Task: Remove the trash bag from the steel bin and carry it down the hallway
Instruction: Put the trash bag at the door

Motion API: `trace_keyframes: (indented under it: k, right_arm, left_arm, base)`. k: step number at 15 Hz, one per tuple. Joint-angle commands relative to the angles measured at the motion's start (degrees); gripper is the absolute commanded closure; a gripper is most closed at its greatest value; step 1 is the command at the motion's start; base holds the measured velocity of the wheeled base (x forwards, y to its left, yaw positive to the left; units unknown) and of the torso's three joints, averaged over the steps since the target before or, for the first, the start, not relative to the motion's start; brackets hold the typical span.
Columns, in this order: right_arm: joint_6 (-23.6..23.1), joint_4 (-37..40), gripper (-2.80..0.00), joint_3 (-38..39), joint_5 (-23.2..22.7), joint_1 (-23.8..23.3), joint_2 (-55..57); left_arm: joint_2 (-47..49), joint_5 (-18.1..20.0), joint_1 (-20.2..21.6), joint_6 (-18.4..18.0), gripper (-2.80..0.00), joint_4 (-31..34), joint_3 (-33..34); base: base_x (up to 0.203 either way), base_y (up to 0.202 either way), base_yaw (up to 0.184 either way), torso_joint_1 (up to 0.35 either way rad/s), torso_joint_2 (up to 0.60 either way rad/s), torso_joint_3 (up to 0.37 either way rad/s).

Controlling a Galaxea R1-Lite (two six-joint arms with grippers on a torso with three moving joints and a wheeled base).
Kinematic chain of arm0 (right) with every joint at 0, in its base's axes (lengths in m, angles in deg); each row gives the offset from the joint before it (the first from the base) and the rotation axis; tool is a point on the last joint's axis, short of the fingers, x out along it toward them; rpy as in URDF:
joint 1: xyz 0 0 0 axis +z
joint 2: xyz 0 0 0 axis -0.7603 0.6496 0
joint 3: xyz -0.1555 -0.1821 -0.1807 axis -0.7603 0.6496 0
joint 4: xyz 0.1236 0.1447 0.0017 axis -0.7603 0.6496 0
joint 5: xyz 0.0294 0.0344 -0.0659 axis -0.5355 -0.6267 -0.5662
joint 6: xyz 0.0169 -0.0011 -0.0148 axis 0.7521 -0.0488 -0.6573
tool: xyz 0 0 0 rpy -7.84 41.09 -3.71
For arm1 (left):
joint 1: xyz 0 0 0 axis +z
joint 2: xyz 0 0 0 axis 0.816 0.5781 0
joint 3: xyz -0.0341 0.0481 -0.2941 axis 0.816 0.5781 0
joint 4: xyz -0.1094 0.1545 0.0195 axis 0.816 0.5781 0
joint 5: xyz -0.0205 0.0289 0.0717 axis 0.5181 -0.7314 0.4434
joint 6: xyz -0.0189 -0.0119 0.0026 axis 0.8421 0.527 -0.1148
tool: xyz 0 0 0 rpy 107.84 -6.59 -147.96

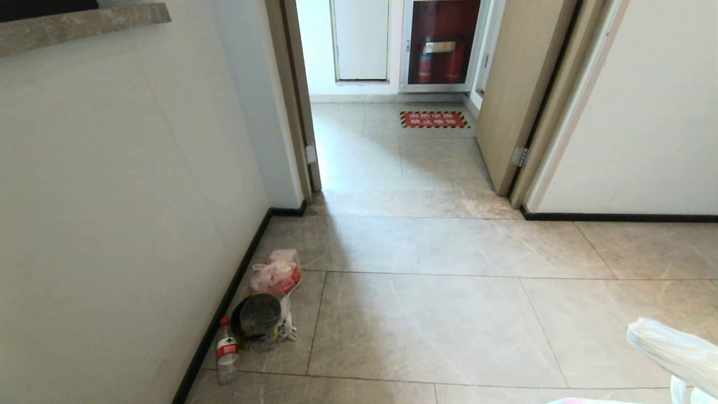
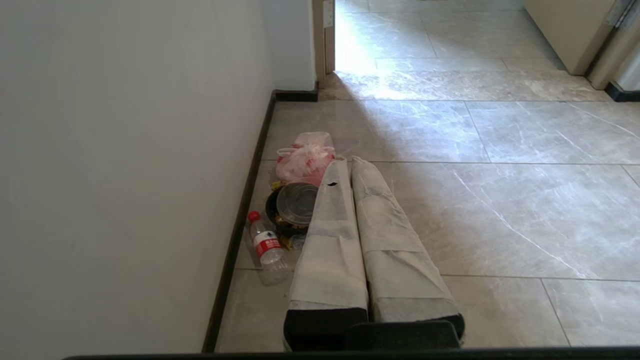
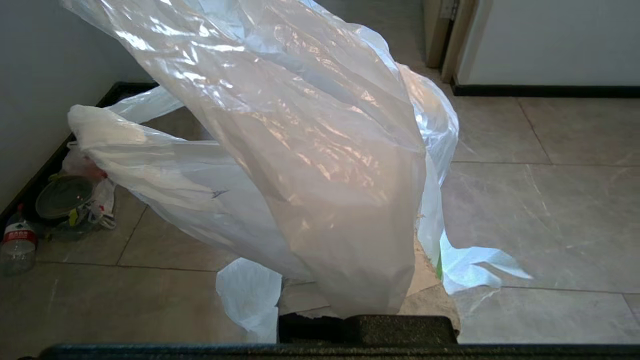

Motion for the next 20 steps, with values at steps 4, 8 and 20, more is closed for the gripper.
trace_keyframes:
  k: [4,8,20]
  right_arm:
    - [-0.1,0.0,0.0,0.0,0.0,0.0,-2.2]
    - [0.0,0.0,0.0,0.0,0.0,0.0,-2.2]
    - [-0.2,0.0,0.0,0.0,0.0,0.0,-2.2]
  left_arm:
    - [0.0,0.0,0.0,0.0,0.0,0.0,0.0]
    - [0.0,0.0,0.0,0.0,0.0,0.0,0.0]
    - [0.0,0.0,0.0,0.0,0.0,0.0,0.0]
  base:
    - [0.0,0.0,0.0,0.0,0.0,0.0]
    - [0.003,-0.096,-0.003,0.002,0.0,0.0]
    - [0.0,-0.038,-0.001,0.0,0.0,0.001]
